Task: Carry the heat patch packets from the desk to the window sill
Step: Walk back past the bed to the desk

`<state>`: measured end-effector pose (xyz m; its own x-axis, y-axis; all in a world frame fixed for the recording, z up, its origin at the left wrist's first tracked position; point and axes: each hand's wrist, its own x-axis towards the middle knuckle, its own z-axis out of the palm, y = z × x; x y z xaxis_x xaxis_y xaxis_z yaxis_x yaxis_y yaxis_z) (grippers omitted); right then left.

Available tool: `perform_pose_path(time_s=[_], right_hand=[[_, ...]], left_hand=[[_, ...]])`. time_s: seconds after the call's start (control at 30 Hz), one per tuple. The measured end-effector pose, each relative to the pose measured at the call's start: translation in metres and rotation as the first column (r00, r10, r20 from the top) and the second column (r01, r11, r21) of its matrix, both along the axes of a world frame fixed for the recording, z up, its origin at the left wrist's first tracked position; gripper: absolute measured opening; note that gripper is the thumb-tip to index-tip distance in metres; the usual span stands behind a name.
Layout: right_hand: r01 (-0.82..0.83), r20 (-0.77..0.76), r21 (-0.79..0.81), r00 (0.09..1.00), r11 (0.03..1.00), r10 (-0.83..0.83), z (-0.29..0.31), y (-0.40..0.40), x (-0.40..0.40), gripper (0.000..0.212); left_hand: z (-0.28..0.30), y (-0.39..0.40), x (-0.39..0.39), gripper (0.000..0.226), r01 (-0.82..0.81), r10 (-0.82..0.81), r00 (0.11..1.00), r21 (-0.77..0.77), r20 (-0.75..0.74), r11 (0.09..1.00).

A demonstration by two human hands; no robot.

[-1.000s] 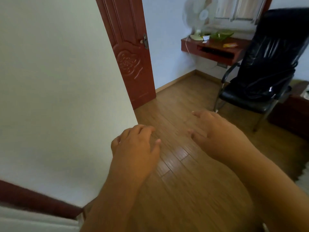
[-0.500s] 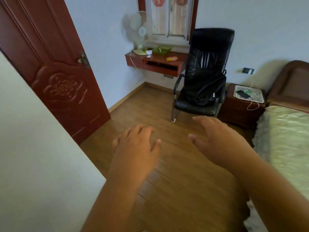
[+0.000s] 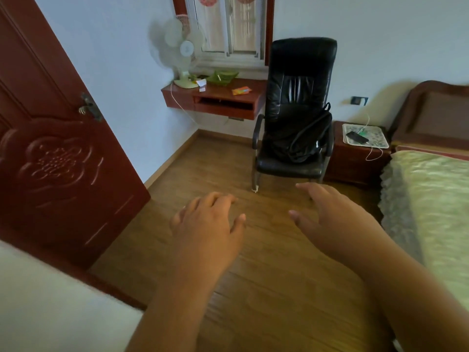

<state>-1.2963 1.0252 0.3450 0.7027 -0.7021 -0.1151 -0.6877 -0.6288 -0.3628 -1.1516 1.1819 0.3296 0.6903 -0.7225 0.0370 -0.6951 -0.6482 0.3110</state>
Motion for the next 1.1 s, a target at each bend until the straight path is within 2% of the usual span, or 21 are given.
perform_pose_path(time_s=[0.3,0.63,0.87,1.1], right_hand=[[-0.040,0.013,0.006,0.999,0.999,0.040,-0.015,-0.094,0.080,0.070],[-0.137,0.101,-0.031,0.985,0.990,0.139,0.009,-0.233,0.178,0.069],[-0.184,0.105,-0.037,0.977,0.982,0.187,0.015,-0.279,0.225,0.067],[-0.136,0.089,-0.003,0.987,0.991,0.136,0.013,-0.310,0.279,0.067]], left_hand=[[-0.009,-0.089,0.075,0.042,-0.016,0.016,1.000,0.024,0.011,1.000],[0.012,-0.214,0.150,0.043,-0.116,0.116,0.992,0.004,0.048,0.993],[0.017,-0.265,0.192,0.043,-0.143,0.142,0.989,0.033,0.045,0.989],[0.014,-0.297,0.255,0.043,-0.118,0.118,0.992,0.004,0.035,0.993]])
